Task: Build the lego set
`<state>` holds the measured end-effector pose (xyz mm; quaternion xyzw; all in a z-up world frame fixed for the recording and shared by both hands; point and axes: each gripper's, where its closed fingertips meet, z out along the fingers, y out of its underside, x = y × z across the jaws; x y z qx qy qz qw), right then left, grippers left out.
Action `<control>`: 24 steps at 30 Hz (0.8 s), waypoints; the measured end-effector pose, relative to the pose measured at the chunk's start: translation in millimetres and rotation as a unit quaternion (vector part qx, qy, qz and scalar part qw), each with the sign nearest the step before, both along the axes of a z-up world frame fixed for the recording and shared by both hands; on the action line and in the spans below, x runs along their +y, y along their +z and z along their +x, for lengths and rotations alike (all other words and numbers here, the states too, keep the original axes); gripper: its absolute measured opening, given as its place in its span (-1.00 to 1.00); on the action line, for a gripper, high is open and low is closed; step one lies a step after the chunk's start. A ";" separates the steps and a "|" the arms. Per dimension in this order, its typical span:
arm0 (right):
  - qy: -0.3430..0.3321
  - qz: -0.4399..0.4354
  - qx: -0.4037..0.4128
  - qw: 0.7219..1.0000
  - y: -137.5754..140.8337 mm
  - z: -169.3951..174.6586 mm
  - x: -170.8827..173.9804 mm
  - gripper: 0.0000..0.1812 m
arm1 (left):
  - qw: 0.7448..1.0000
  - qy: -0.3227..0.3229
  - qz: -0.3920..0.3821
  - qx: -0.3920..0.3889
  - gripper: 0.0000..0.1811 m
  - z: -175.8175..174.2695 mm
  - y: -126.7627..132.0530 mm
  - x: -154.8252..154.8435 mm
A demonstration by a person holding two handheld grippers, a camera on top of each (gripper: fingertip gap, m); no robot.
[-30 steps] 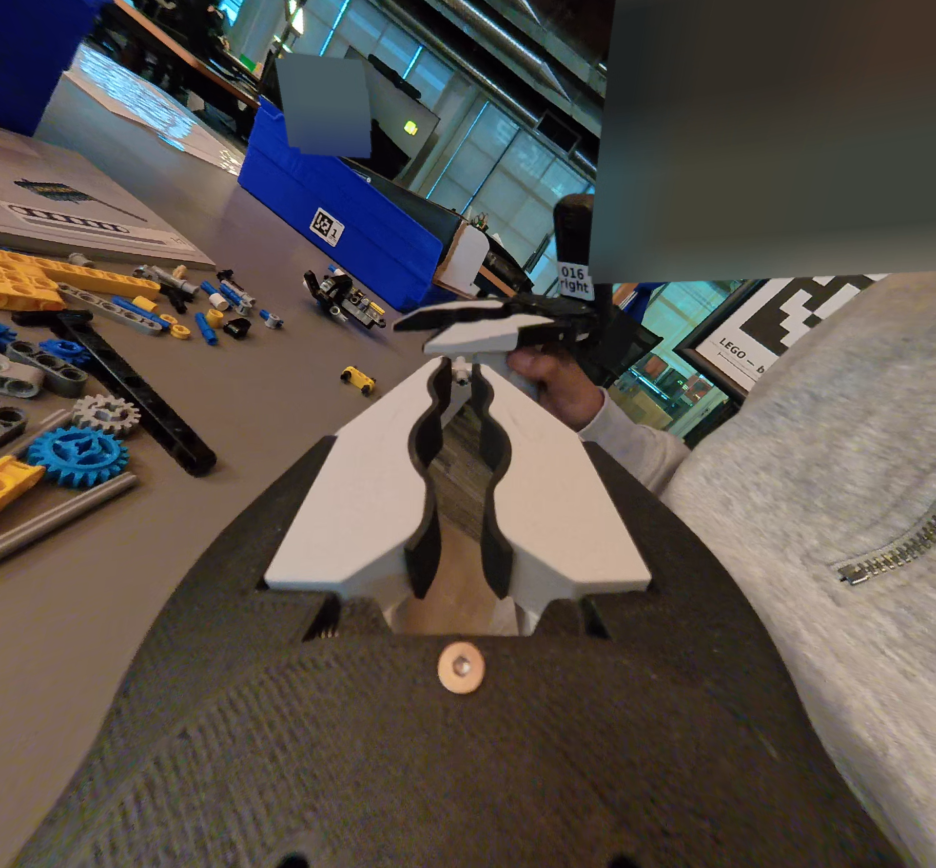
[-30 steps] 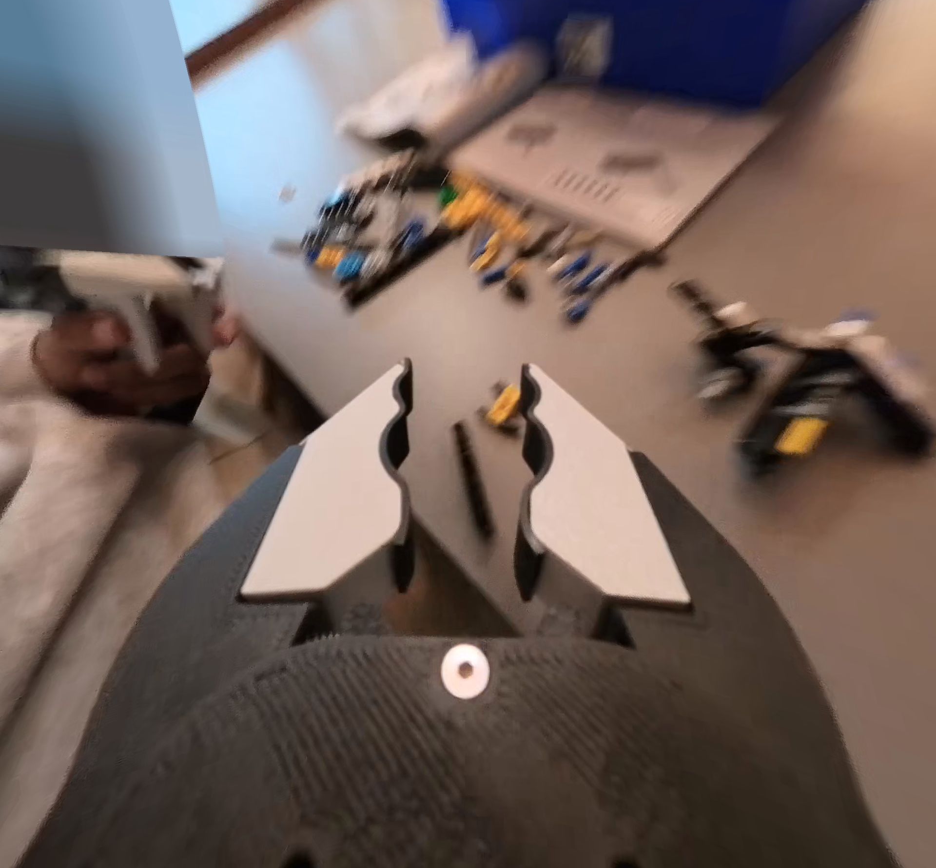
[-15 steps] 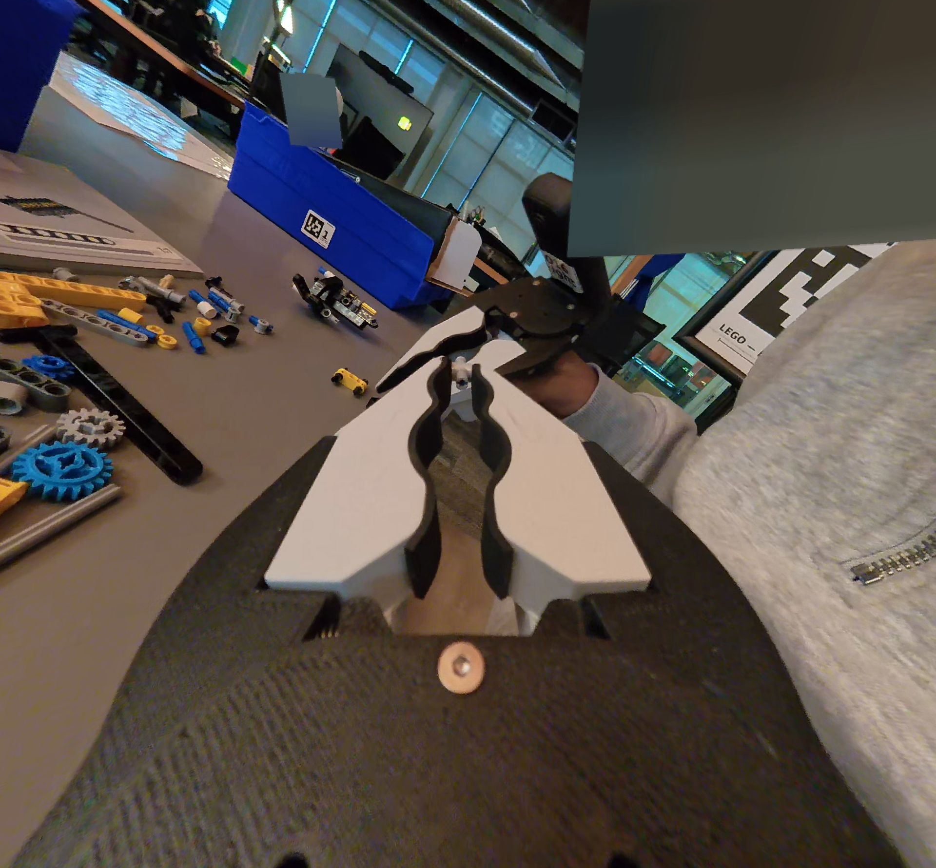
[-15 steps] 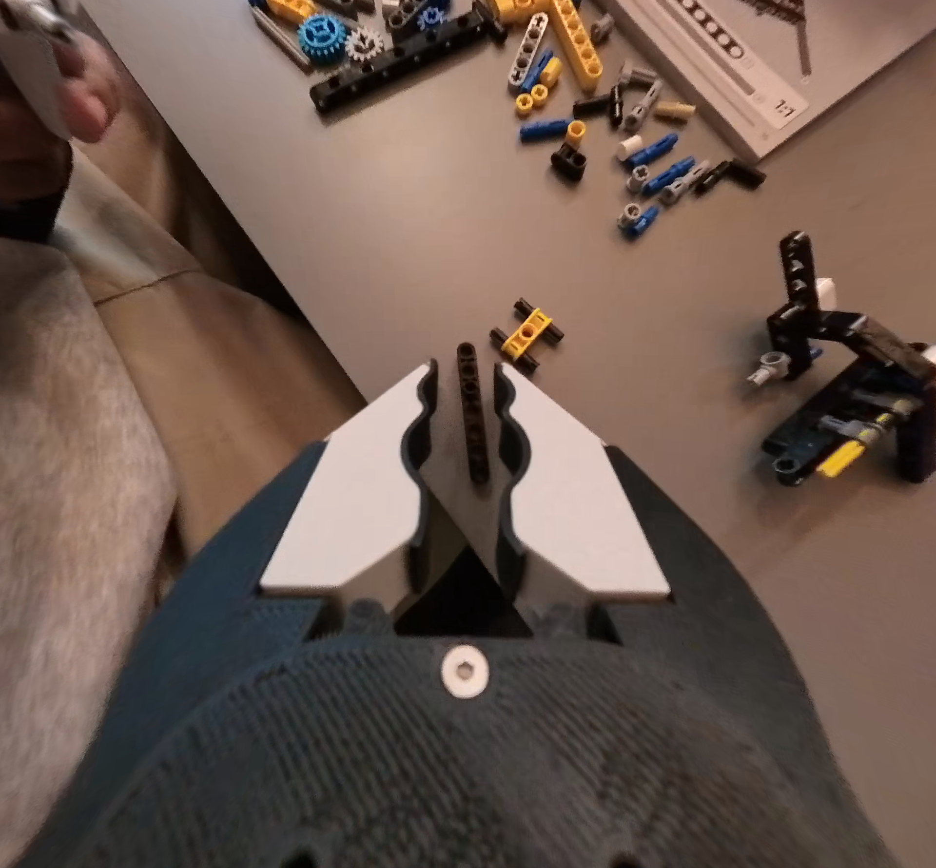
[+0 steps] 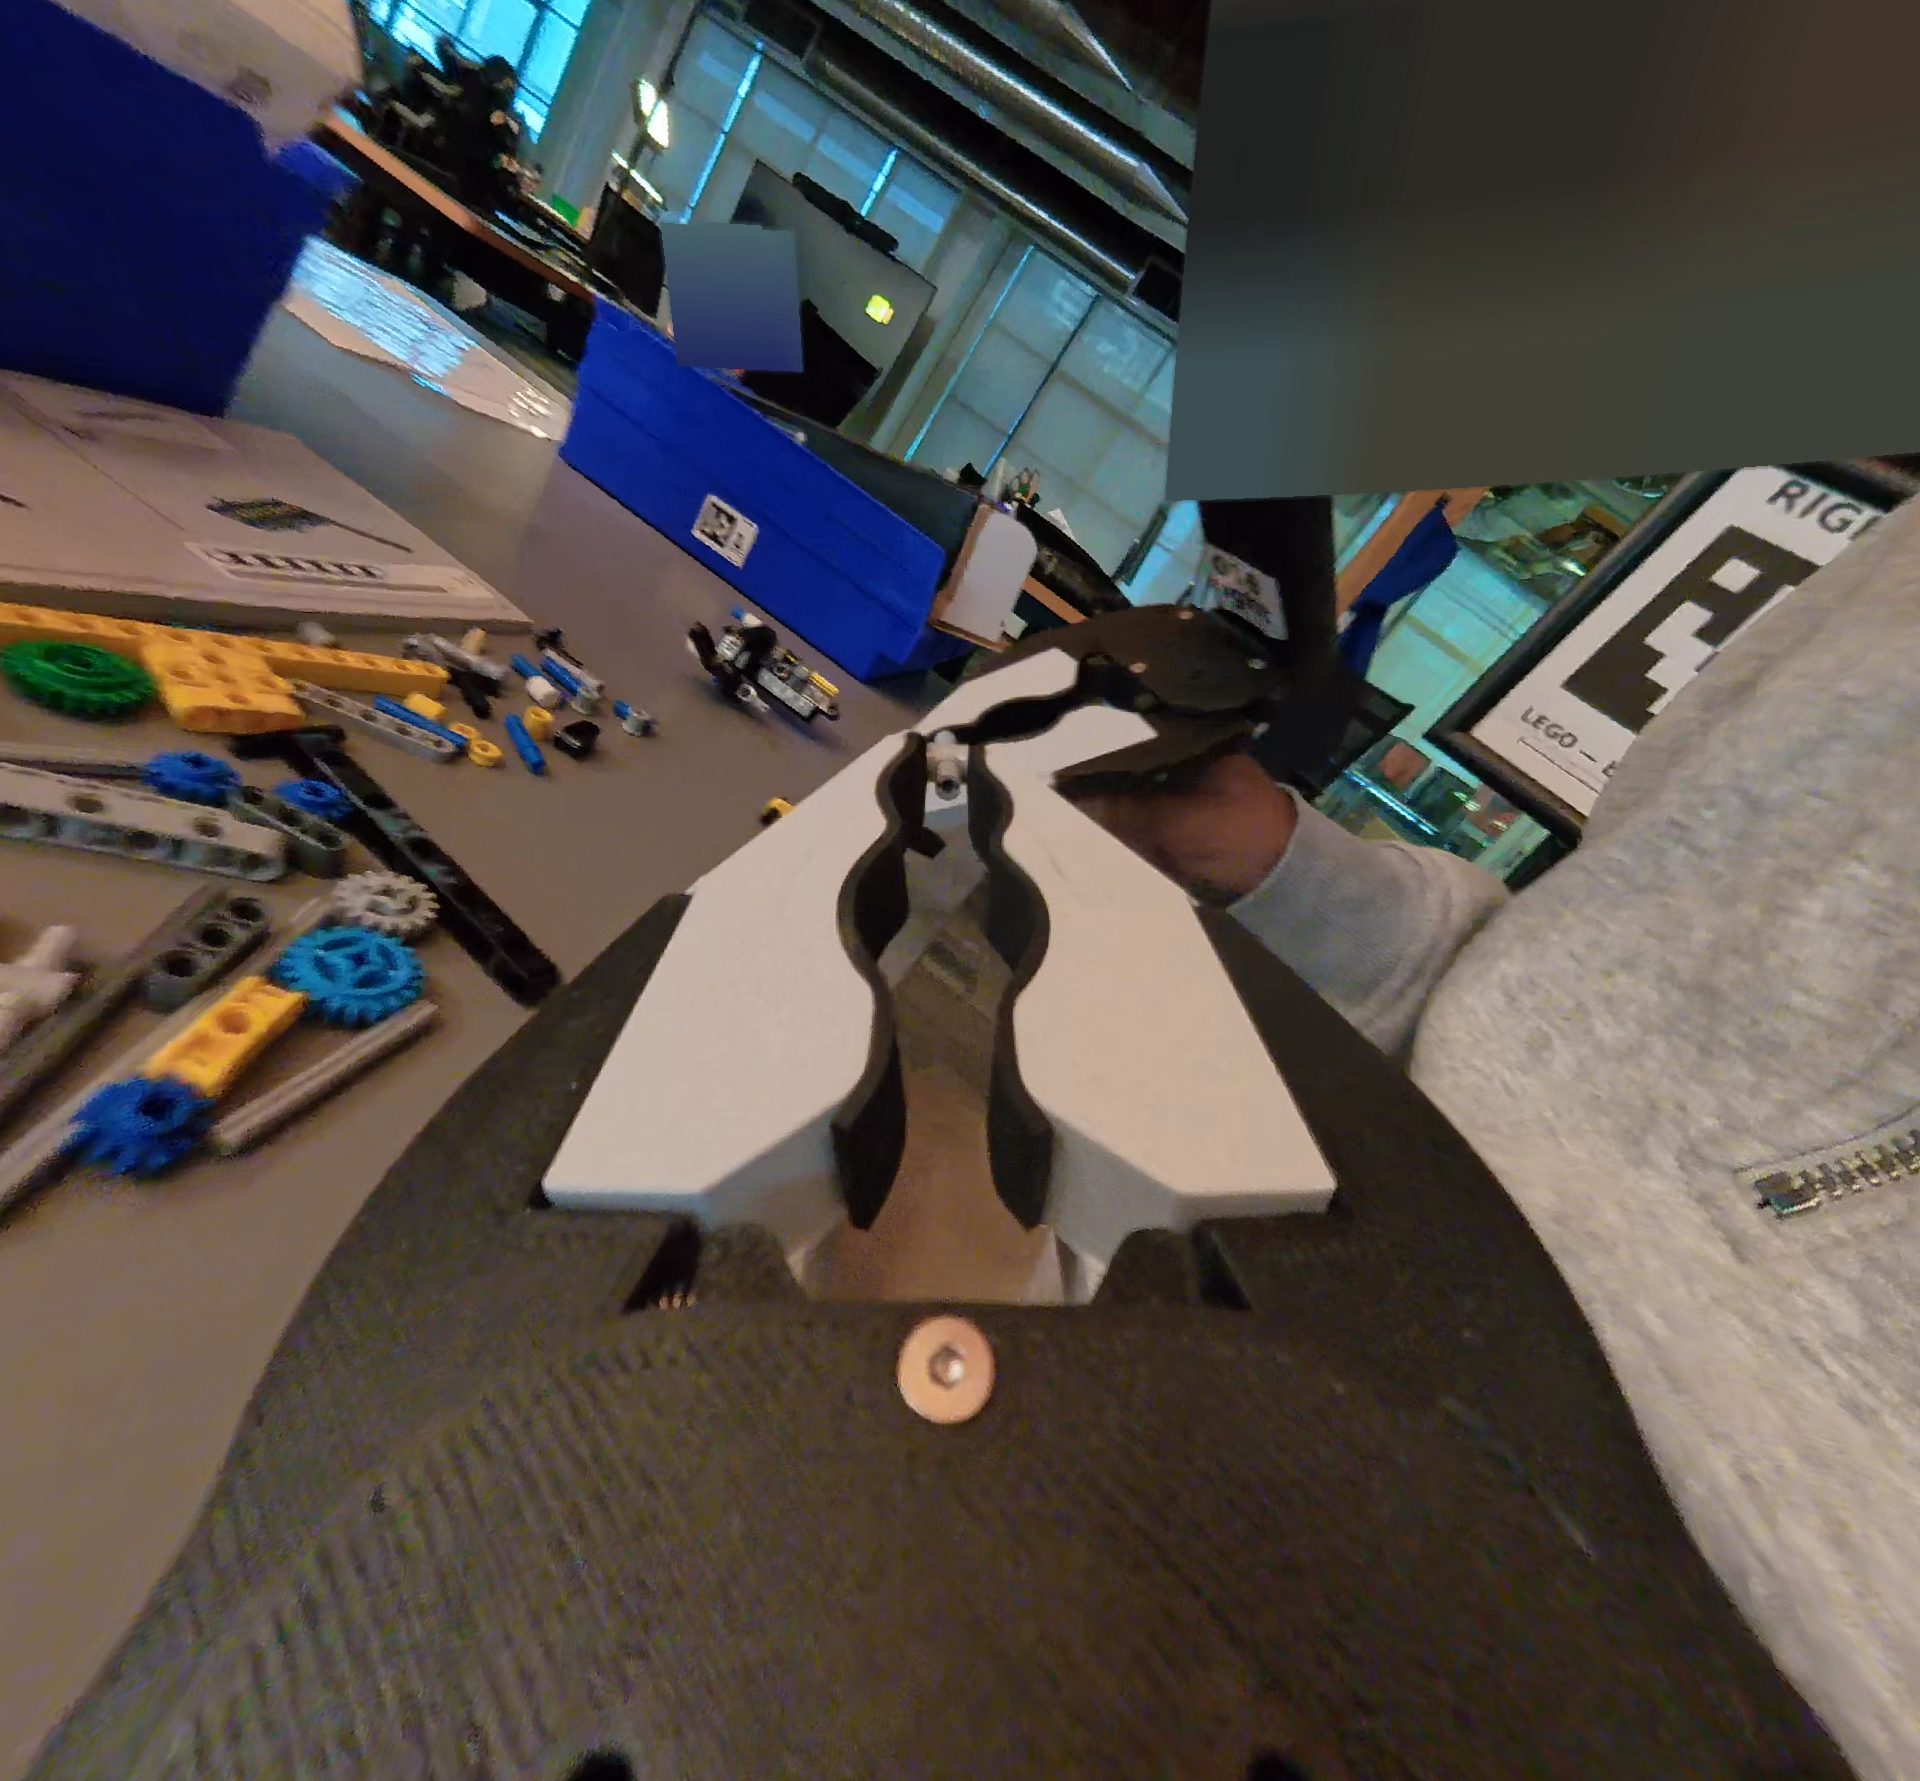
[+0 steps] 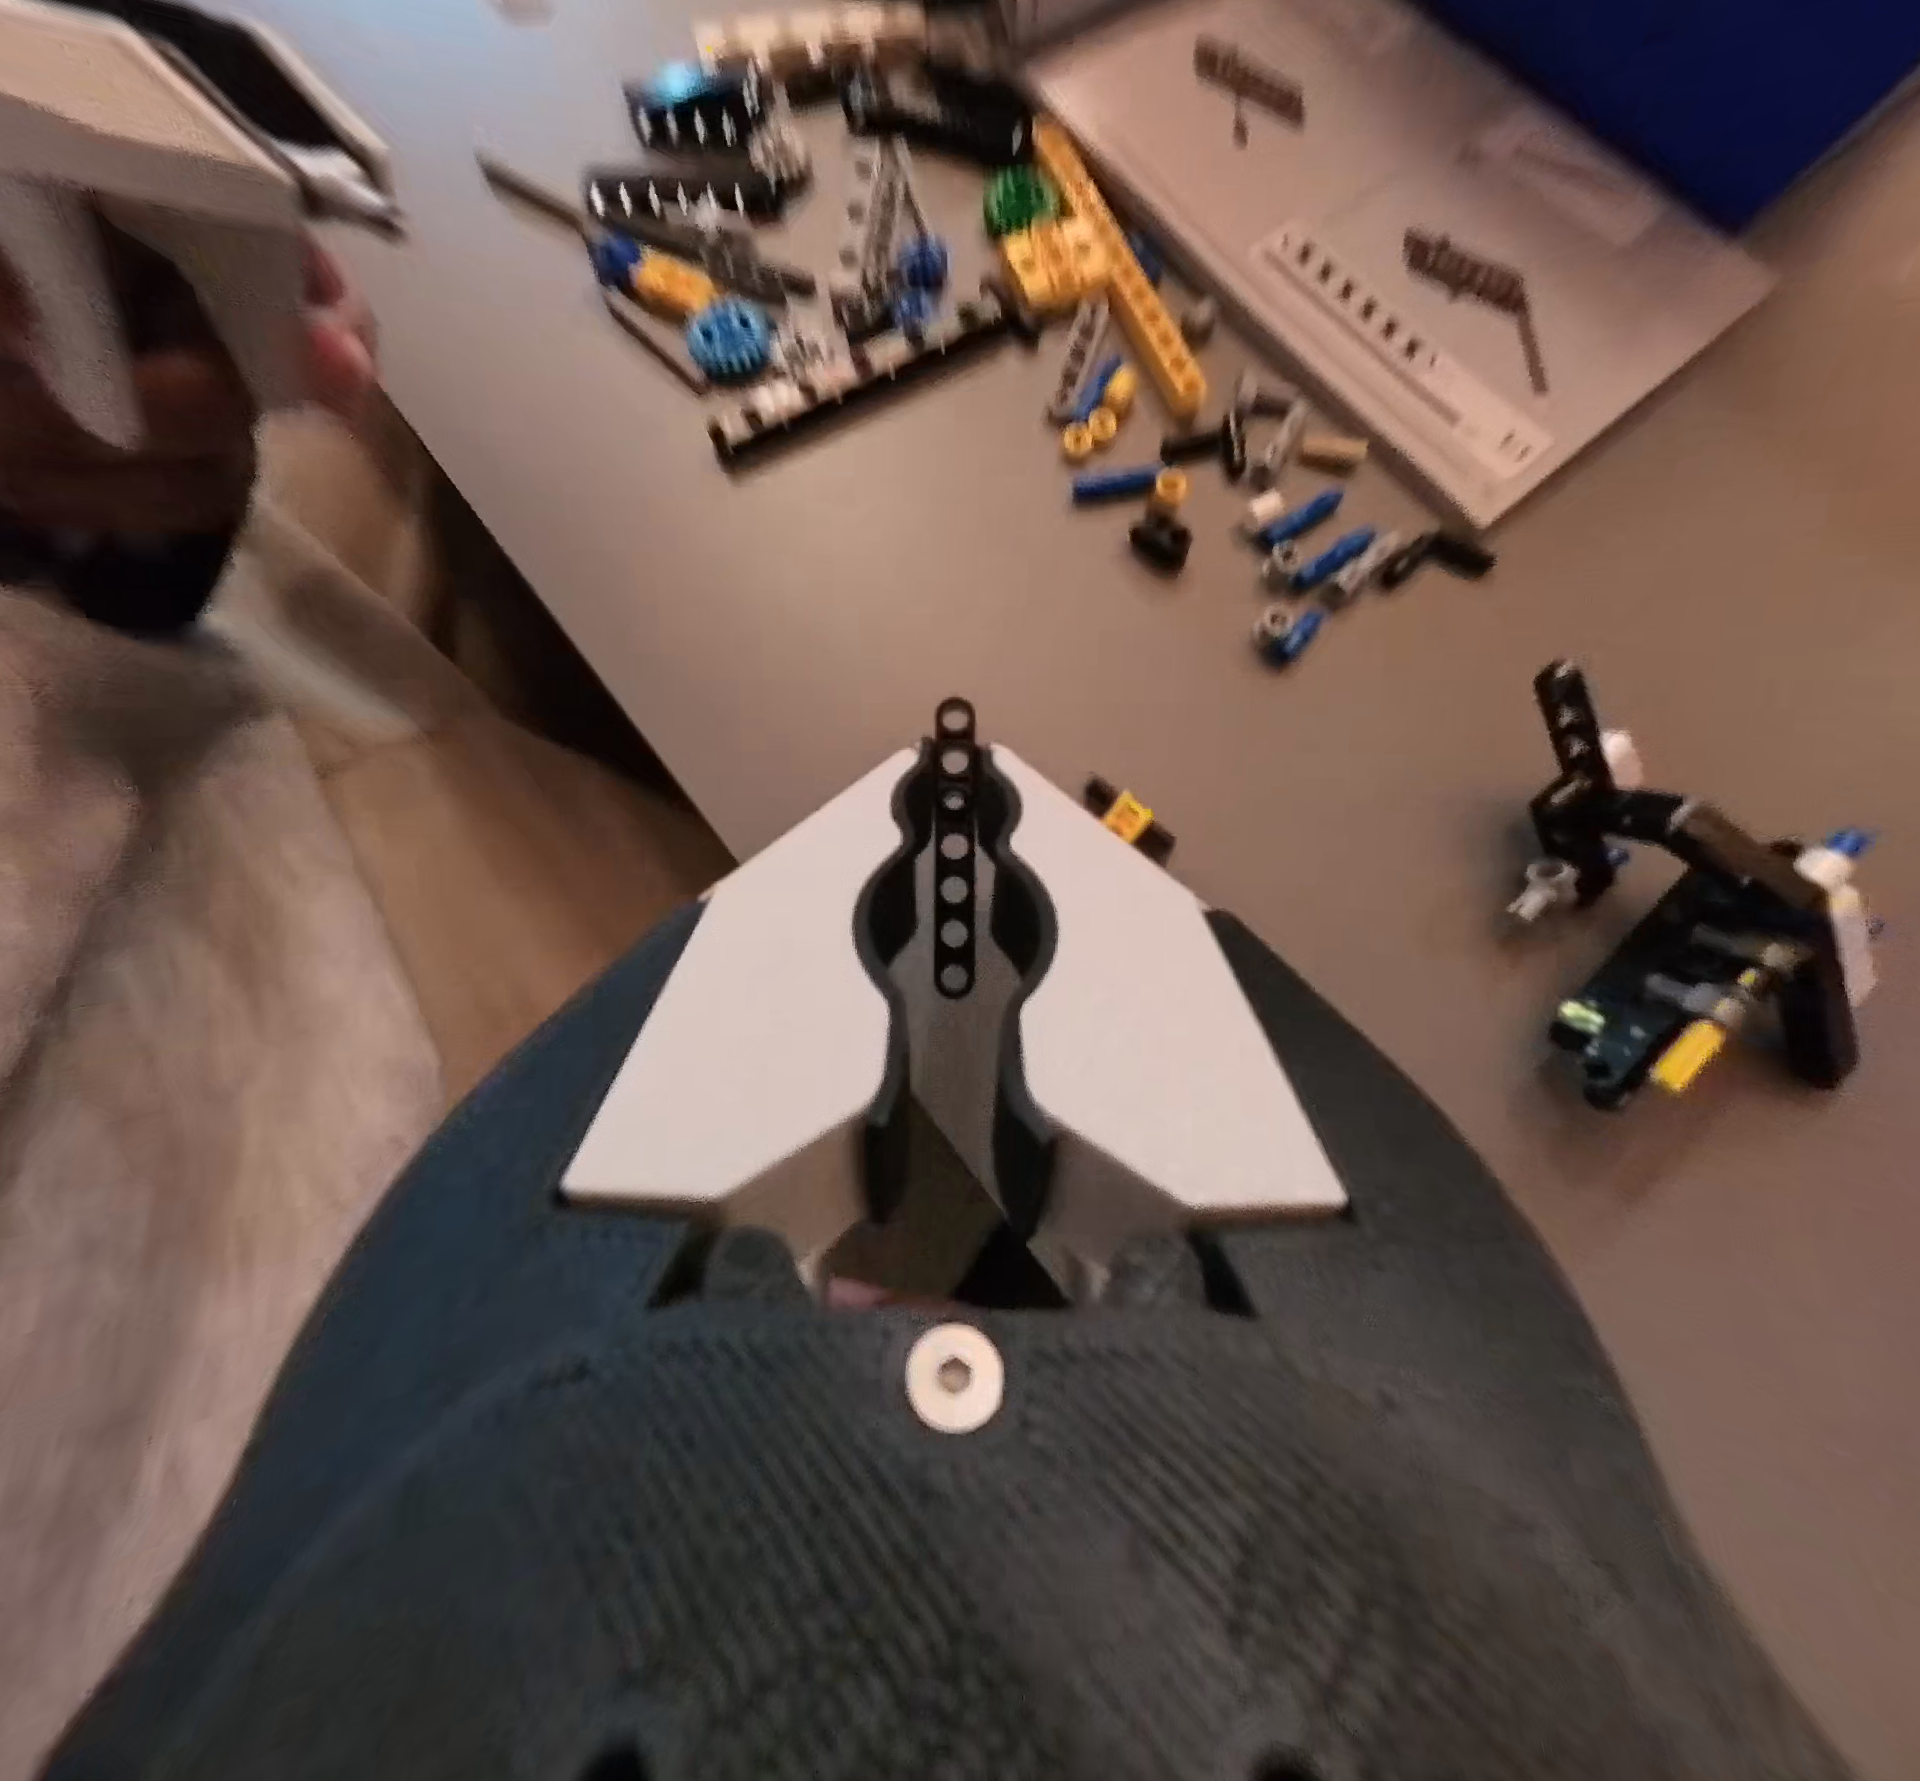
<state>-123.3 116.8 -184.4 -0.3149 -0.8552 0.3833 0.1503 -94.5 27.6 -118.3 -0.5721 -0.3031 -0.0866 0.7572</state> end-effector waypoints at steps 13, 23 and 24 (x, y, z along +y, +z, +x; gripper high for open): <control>-0.036 -0.236 0.002 0.971 47.4 -1.2 -59.9 -0.95 | 0.998 0.047 0.014 0.043 -0.94 -12.7 29.7 -38.1; -0.108 -0.238 0.011 0.965 52.0 -12.8 -76.4 -0.94 | 0.997 0.059 0.025 0.049 -0.94 -14.1 38.7 -52.1; -0.110 -0.243 0.012 0.964 55.0 -13.3 -77.8 -0.95 | 0.997 0.060 0.027 0.048 -0.94 -14.9 38.9 -53.6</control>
